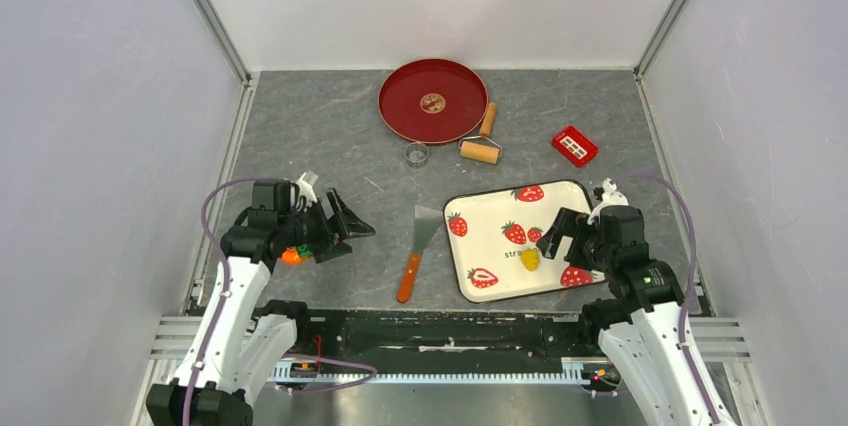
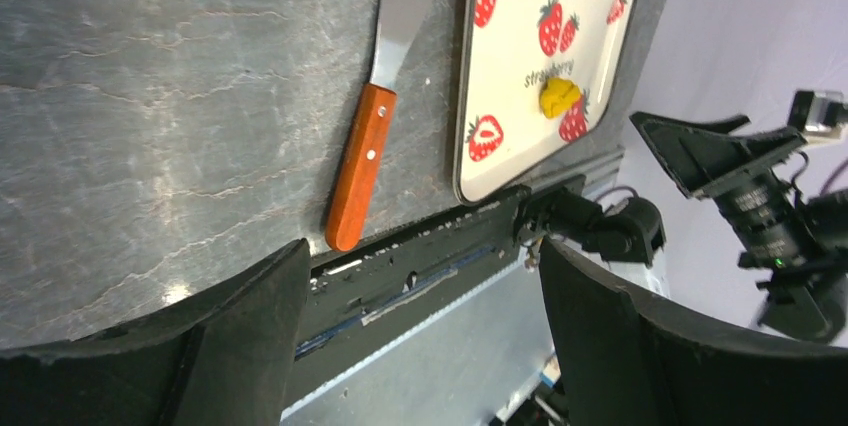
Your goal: Roll out the dumpling wrappers from the dough
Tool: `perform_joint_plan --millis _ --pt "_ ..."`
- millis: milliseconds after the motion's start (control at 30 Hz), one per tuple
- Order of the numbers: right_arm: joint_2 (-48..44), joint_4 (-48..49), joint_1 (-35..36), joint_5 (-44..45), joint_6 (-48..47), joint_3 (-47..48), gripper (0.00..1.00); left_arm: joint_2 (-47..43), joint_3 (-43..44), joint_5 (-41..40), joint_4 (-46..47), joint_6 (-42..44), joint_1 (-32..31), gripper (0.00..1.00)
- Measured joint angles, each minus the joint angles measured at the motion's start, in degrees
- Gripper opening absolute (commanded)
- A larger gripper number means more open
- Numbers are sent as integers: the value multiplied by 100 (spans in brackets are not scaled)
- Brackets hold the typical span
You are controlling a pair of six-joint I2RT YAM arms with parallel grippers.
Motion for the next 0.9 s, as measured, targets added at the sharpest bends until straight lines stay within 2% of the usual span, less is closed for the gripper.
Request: perform_joint_plan --millis 200,333,400,533,900 --pt "-155 50 0 -68 -50 -461 98 619 122 479 46 186 -269 88" --pt "-197 92 0 -144 -48 -765 98 874 136 393 195 146 -1036 87" --pt "-192 101 0 -197 -48 -870 98 997 136 269 391 2 -1550 83" --pt "-155 214 0 -256 -48 -946 98 1462 175 -323 721 -273 -2658 76" --pt "-210 350 0 -343 -46 -1069 98 3748 1397 -3042 133 -271 -4610 72"
